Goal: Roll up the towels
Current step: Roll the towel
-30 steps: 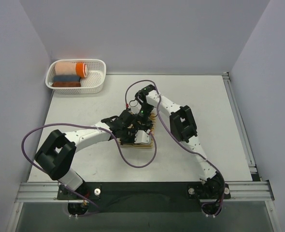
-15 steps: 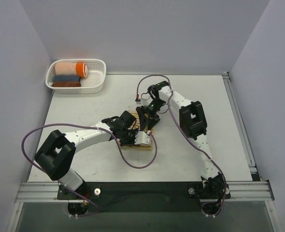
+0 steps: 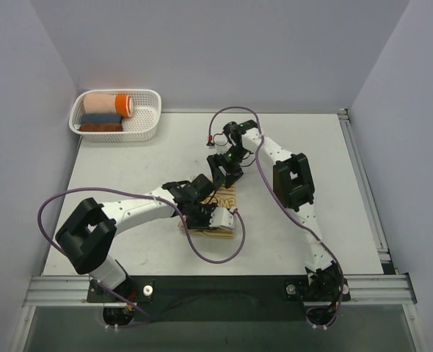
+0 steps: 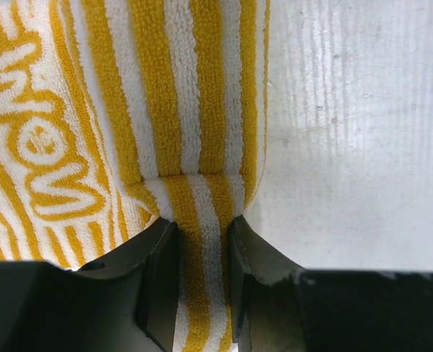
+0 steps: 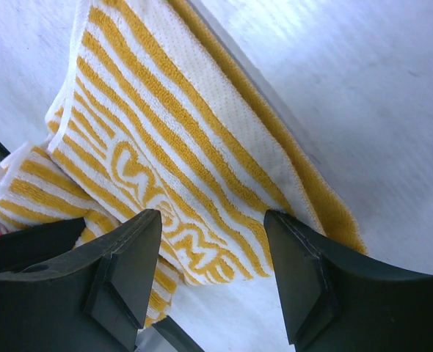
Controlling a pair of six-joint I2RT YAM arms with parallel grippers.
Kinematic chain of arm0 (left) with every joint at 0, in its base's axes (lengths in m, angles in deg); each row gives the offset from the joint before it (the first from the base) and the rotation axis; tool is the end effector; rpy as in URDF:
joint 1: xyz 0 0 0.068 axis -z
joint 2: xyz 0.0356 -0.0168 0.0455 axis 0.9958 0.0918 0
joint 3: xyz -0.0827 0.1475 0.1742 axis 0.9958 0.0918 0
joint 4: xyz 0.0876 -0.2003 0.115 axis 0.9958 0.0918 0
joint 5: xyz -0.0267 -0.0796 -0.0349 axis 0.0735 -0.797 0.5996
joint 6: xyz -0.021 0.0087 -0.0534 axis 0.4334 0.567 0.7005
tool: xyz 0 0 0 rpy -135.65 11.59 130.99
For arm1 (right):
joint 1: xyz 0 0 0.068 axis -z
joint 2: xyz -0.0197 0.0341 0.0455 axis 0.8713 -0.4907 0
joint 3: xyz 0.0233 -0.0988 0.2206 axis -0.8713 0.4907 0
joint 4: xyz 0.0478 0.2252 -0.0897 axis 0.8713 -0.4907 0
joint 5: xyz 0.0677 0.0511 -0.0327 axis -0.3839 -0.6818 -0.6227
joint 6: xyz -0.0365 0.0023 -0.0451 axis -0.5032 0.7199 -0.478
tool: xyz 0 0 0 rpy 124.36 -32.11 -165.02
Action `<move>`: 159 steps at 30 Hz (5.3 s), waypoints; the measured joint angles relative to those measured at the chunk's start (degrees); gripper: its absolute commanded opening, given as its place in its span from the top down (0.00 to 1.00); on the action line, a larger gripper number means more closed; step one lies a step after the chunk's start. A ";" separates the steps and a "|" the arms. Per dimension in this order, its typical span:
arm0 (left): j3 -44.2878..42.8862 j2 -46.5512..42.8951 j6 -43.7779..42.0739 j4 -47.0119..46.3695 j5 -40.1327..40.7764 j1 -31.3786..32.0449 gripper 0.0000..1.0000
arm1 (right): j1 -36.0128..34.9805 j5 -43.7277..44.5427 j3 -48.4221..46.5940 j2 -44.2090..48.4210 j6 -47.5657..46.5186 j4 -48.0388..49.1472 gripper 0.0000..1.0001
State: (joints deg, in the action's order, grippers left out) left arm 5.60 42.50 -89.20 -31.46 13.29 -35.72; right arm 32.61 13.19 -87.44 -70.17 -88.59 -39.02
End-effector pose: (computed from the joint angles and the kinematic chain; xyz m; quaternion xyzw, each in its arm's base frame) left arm 0.1801 -0.2243 0.1617 0.7485 0.6258 -0.1348 0.1730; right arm 0.4019 0.2436 0.1364 -0.3208 0.8765 0.3515 0.0722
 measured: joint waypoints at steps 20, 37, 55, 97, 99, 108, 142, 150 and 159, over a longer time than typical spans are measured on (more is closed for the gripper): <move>-12.39 12.98 2.43 14.34 -3.08 -0.76 0.88 | 0.66 -4.02 -1.86 1.20 -0.15 1.20 0.25; -35.74 34.93 0.63 40.68 -21.51 -10.78 0.84 | 13.81 -11.91 25.20 48.65 -13.38 1.90 0.38; -46.47 48.72 2.67 55.30 -29.75 -16.90 0.71 | -23.15 19.52 51.19 54.05 -25.66 13.84 0.31; -50.53 42.03 -4.17 44.00 -33.99 -47.78 0.32 | -19.82 2.93 40.22 27.30 -31.54 28.65 1.00; -52.02 40.54 -5.16 42.58 -34.73 -52.30 0.32 | -18.64 -0.07 37.62 25.27 -31.56 26.12 1.00; -41.09 18.99 -10.43 39.39 -38.45 -60.37 0.26 | -13.55 -16.61 27.30 14.93 -31.47 14.67 1.00; 15.85 -15.61 -7.80 -5.75 -12.66 -14.23 0.58 | -12.41 -33.57 12.35 -2.49 -27.91 -7.69 0.81; 15.96 -15.37 -3.30 -7.06 -12.00 -14.23 0.78 | -10.29 -31.10 11.89 -2.54 -22.27 -7.21 0.42; 10.38 -8.96 -1.29 -3.32 -13.57 -14.75 0.80 | -6.21 -24.90 12.46 1.73 -15.32 -2.89 0.39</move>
State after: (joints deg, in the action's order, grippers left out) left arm 15.98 33.54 -90.49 -34.79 -0.29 -50.47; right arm 26.40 -11.70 -74.99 -68.44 -103.91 -41.91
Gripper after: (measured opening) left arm 0.349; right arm 0.600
